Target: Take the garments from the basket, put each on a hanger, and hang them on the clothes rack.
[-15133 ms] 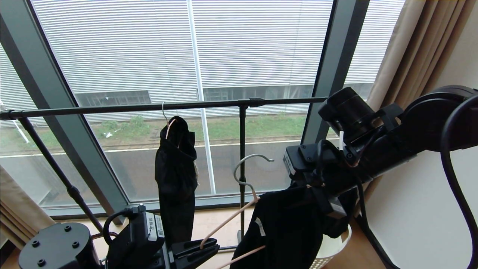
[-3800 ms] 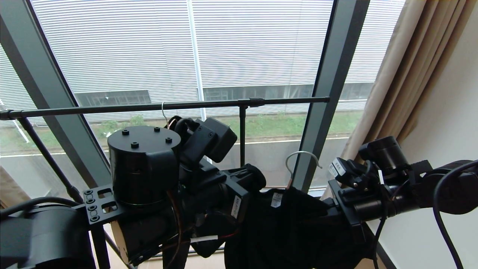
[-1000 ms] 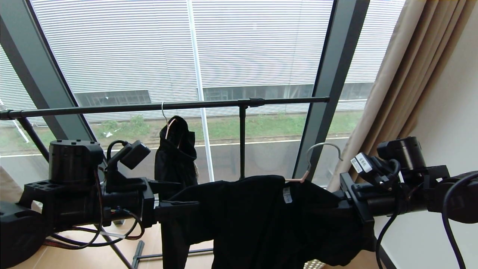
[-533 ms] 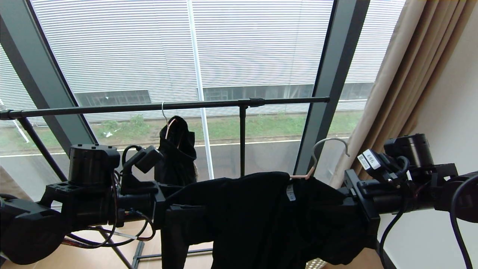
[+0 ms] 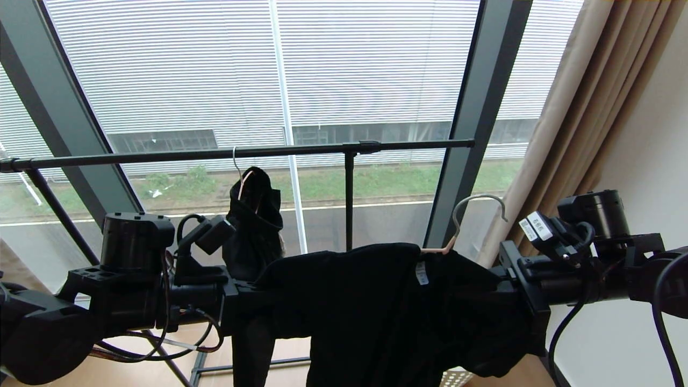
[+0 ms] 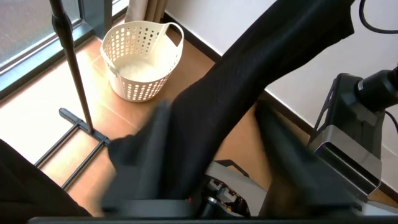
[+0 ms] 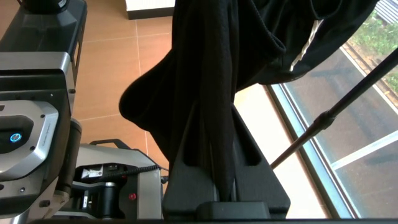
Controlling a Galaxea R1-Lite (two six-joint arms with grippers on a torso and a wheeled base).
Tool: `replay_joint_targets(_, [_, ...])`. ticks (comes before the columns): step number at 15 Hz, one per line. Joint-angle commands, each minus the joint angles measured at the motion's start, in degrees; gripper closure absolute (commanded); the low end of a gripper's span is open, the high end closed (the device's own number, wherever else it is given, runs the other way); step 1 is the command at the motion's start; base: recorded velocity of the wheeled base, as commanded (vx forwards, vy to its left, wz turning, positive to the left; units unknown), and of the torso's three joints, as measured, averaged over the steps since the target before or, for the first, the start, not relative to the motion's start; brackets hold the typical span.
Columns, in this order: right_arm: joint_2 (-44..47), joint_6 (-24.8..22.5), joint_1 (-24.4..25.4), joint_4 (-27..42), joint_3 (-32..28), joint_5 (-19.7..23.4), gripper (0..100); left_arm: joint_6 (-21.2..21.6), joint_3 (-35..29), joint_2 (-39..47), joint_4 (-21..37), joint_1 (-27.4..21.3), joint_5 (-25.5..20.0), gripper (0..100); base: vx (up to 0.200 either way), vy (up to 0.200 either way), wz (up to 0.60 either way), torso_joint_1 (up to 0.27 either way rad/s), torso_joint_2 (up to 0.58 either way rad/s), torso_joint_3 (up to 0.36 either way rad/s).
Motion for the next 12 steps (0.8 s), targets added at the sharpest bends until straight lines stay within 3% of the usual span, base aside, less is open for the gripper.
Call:
replay_joint_targets(1, [0.0,0.0,0.0,0.0,-0.1,0.0,100,0.0,0.2,-0.1,0.0,0.0,0.0,100,0.000,0.000,0.00,0.000,0.00,0.000])
replay_joint_targets(12, [0.2,0.0,-0.9,-0.1,-0.4,0.0,100,0.0,4.2,-3.8,0.0,5.3,0.3,100,0.000,0.000,0.00,0.000,0.00,0.000])
